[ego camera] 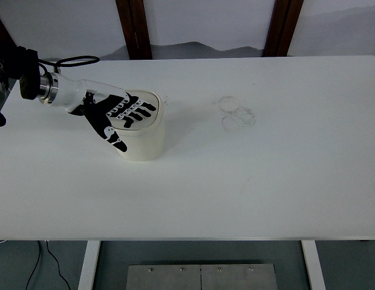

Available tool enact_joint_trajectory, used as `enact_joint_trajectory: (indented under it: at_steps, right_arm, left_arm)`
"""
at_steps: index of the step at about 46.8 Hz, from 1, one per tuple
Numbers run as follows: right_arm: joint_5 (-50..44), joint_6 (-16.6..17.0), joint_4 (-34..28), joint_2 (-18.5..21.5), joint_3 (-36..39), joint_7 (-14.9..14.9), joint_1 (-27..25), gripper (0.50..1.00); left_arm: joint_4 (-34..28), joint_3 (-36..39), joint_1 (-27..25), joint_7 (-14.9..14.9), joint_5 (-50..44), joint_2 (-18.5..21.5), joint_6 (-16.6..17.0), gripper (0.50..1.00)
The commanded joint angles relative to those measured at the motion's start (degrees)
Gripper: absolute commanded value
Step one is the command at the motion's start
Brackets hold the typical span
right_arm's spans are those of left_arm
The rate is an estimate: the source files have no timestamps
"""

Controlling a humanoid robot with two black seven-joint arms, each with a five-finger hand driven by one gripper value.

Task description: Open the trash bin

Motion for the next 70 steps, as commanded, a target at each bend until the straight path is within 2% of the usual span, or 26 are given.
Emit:
enact_joint_trajectory:
  at_steps: [1,21,33,40,44,52,56,63,70]
  right_arm:
    - [0.0,0.0,0.0,0.0,0.0,0.0,0.0,0.993]
    - [0.0,0.0,0.0,0.0,0.0,0.0,0.0,0.993]
    - [0.0,0.0,0.0,0.0,0.0,0.0,0.0,0.993]
    - [0.0,0.0,0.0,0.0,0.0,0.0,0.0,0.993]
    - [0.0,0.0,0.0,0.0,0.0,0.0,0.0,0.993]
    - [0.0,0.0,0.0,0.0,0.0,0.0,-0.1,0.993]
    - [0.0,0.0,0.0,0.0,0.0,0.0,0.0,0.993]
    - [0.0,0.0,0.0,0.0,0.0,0.0,-0.1,0.993]
    - [0.0,0.0,0.0,0.0,0.0,0.0,0.0,0.991]
  left_arm:
    - [0.1,0.3,0.3,0.1,0.0,0.0,0.1,1.000]
    - [1.3,-1.1,-1.6,-0.1,-2.1,0.1,0.7,1.000]
    - [8.6,-6.6,-0.7,-0.7,-13.2,-0.7,1.2,1.000]
    - [10.5,-8.7,1.0,-0.9,-19.0,-0.9,4.2,1.000]
    - [11.2,-10.6,2.8,-1.7,-21.0,-0.8,5.2,1.000]
    - [16.5,-17.4,8.9,-6.8,-24.8,-0.9,8.4,1.000]
    - [19.5,-20.9,11.9,-8.3,-25.4,-1.0,9.3,1.000]
    - [23.3,-26.7,17.0,-8.4,-26.0,-2.8,9.6,1.000]
    - [26.6,-35.2,23.0,-8.4,-27.4,-4.3,11.6,1.000]
